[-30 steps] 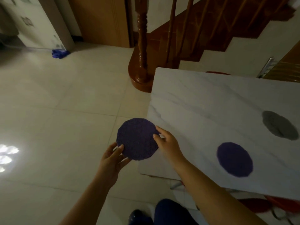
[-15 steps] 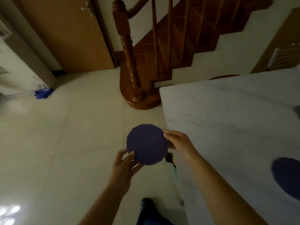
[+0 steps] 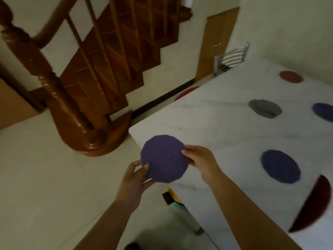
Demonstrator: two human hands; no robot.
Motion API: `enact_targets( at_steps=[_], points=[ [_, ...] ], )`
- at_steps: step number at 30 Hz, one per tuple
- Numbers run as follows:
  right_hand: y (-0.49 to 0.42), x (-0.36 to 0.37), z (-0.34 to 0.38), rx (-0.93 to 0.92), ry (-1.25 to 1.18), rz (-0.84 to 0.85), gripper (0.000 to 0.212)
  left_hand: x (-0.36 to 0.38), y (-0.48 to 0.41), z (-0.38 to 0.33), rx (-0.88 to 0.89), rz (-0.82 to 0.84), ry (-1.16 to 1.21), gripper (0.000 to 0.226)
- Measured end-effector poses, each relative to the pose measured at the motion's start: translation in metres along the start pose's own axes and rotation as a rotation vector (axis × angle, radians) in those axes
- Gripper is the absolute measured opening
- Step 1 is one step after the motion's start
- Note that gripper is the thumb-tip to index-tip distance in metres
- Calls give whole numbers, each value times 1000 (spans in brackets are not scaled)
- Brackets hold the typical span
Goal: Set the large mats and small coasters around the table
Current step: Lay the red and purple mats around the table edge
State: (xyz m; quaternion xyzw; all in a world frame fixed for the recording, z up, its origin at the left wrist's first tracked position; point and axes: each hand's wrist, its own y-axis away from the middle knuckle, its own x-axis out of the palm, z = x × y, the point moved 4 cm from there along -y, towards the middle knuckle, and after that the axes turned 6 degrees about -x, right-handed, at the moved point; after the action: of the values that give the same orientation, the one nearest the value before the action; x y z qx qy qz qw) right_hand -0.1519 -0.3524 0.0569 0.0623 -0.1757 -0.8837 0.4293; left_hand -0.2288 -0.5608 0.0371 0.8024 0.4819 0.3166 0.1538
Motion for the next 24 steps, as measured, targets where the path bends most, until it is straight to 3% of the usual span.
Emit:
enact_targets(
  at_steps=[3,8,13,19,24],
  points=[
    [3,-26,1,0,-32,-160,10,23,-33,-14,-67,150,-93,46],
    [21,-22,8,-90,-96,-426,14,35,-83,-37,-201,412,-203,31],
    [27,15,12,-148,-251,-656,11,29,-122,-71,-316,602,-288,45],
    [29,35,10,-84,-259,-784,12,24,-161,-91,-319,672,-429,44],
    [29,28,-8,0,-298,-855,19,19,-191,-96,-314,615,-387,42]
  ],
)
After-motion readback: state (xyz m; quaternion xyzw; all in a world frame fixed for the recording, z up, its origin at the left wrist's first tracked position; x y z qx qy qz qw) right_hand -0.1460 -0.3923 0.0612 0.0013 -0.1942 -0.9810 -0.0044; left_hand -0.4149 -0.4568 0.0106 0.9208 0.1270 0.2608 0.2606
